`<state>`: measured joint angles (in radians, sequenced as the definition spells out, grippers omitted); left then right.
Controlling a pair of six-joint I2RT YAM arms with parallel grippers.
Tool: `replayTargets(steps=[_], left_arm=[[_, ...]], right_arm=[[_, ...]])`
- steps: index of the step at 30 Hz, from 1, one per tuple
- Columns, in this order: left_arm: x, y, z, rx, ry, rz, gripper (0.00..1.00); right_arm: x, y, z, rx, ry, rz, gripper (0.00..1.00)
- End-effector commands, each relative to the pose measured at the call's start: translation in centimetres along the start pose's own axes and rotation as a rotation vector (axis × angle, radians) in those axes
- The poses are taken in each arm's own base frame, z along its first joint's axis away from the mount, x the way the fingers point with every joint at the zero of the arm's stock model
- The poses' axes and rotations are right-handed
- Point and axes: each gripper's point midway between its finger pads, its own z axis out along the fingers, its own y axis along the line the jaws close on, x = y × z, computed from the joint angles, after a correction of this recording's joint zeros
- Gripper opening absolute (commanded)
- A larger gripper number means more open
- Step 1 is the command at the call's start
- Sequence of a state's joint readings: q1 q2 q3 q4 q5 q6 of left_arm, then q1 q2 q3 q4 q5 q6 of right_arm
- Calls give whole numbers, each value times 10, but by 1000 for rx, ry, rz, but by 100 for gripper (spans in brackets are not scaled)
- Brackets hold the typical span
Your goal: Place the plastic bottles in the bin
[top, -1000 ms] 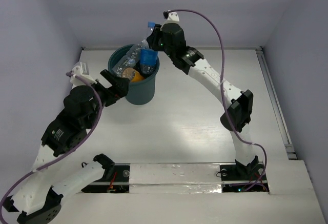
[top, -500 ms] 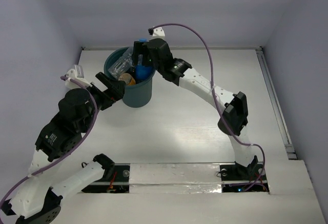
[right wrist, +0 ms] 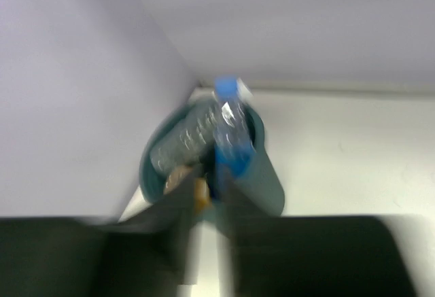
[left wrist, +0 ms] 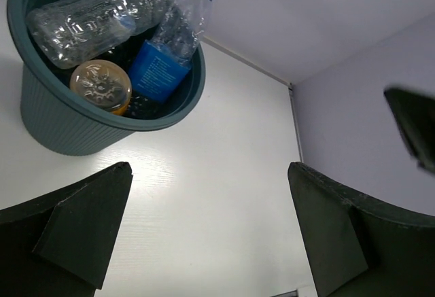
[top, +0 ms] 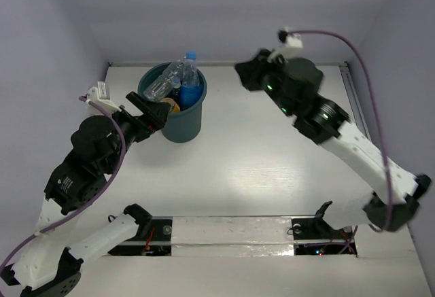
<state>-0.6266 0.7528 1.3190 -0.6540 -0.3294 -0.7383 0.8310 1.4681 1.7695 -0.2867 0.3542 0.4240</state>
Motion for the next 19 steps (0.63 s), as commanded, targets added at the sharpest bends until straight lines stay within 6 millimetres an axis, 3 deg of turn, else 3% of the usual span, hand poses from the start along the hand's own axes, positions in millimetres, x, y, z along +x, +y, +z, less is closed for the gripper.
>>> replayTargets(steps=[1,2,3,5,6,8,10,12,13,15,19], left_arm=[[-11,-21,-8,96,-22,-16,99],[-12,-20,-11,98,-24,-17,99],[-13,-18,-13,91,-27,-15,99],[-13,-12,-20,80,-28,-17,99],[-13,-11,-22,80,-28,-17,99],[-11,-7,-27,85,-28,-28,99],[-9,-7,-29,97,-25,-33,99],[-4,-6,-29,108,-14,-38,99],[-4,-8,-28,117,-12,-40,99],[1,-10,-25,128,5,-37,99],[3,-13,-21,137,8,-43,99]], right_arm=[[9,-34,-58,14,-9,35,7],[11,-42,-76,17,-16,60,0],[11,-63,-111,41,-34,76,0],[17,-89,-144,94,-28,89,0],[2,-100,-174,108,-89,115,0],[24,-122,-192,166,-45,111,4],[22,-133,-211,189,-66,138,11],[28,-146,-219,243,-70,165,43],[22,-148,-225,247,-94,182,72],[9,-147,-232,240,-122,182,97],[2,-140,-229,244,-85,145,100]])
